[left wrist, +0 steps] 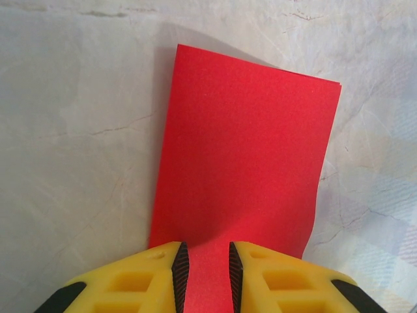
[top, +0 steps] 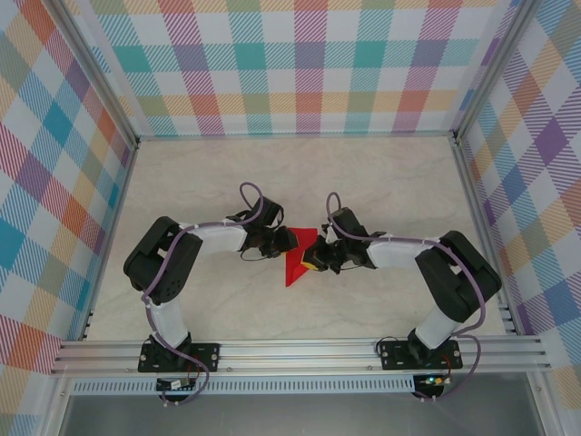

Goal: Fold a paper plane with a square sheet of paper (pick it up from the middle)
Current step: Third fold the triangle at the center of the table.

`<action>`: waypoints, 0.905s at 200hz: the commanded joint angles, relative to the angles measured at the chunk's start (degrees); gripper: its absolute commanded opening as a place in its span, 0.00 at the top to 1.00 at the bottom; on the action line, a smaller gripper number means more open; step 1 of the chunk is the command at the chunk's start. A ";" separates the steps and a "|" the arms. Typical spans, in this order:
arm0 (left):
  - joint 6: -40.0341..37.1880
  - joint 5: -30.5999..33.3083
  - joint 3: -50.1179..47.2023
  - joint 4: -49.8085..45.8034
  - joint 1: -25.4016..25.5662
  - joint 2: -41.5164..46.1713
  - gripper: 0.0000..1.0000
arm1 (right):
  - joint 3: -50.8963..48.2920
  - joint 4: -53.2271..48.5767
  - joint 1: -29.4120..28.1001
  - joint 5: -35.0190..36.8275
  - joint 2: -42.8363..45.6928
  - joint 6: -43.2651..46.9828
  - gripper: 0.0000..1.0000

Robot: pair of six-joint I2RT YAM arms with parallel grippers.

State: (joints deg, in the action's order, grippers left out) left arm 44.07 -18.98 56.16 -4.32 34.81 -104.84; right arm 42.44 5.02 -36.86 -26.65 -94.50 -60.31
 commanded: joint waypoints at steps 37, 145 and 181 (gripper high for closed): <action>-0.53 -0.56 0.26 -2.61 0.39 2.72 0.73 | 3.53 0.95 -0.32 -0.94 -4.74 4.28 1.00; 1.13 6.73 -9.30 -2.08 0.34 14.33 0.73 | 9.10 -3.82 -0.42 -2.70 -9.55 13.09 1.00; 2.84 3.15 -14.54 2.63 0.35 18.05 0.74 | 10.55 -5.24 -0.42 -3.74 -10.97 15.24 1.00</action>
State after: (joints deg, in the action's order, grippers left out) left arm 45.21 -14.11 44.58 -5.39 34.81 -89.69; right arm 51.16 1.65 -36.91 -28.75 -104.25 -48.53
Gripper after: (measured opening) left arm 0.267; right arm 0.043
